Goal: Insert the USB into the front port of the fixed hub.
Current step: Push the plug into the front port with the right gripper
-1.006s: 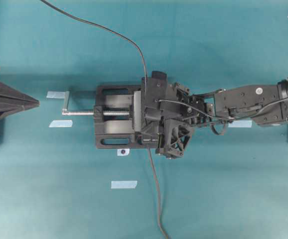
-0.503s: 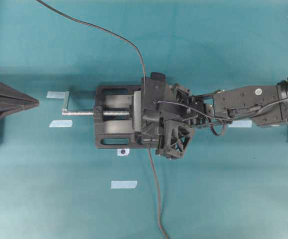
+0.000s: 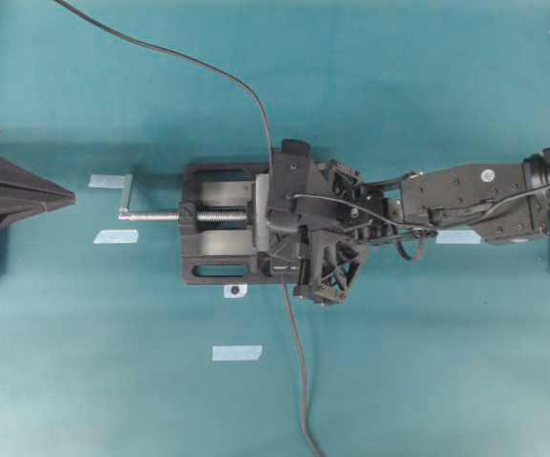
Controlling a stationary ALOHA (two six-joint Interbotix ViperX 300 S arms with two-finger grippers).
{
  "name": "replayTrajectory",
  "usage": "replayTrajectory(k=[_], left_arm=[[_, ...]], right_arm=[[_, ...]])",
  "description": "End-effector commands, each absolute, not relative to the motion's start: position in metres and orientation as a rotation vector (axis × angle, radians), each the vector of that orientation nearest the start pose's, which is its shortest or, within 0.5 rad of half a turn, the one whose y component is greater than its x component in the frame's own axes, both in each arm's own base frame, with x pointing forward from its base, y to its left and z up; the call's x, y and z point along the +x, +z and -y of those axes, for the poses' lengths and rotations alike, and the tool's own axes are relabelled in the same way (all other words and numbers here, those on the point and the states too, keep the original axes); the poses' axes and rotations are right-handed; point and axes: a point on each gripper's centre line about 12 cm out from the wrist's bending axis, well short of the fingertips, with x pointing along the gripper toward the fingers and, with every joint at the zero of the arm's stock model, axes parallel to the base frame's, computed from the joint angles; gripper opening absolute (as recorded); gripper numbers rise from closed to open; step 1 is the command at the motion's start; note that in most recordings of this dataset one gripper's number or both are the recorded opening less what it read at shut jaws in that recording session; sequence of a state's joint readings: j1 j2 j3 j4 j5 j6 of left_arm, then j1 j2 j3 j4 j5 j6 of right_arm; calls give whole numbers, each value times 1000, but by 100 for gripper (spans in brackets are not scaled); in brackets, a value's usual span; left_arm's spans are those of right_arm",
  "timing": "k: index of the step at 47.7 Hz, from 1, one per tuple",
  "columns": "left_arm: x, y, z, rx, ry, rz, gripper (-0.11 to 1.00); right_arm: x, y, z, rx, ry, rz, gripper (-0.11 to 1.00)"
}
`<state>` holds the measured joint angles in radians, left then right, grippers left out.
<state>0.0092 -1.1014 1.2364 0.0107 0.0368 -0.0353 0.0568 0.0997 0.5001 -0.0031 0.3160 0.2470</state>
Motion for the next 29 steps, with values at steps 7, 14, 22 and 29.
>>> replayTrajectory(k=[7, 14, 22, 29], left_arm=[[175, 260, -2, -24, 13, -156, 0], [175, 260, -2, -24, 13, -156, 0], [175, 260, -2, -24, 14, -156, 0], [175, 260, -2, -24, 14, -156, 0]], right_arm=[[409, 150, -45, 187, -23, -966, 2], [407, 150, -48, 182, -18, -979, 2], [404, 148, -52, 175, -14, -1005, 2], [401, 145, -53, 173, -14, -1024, 2]])
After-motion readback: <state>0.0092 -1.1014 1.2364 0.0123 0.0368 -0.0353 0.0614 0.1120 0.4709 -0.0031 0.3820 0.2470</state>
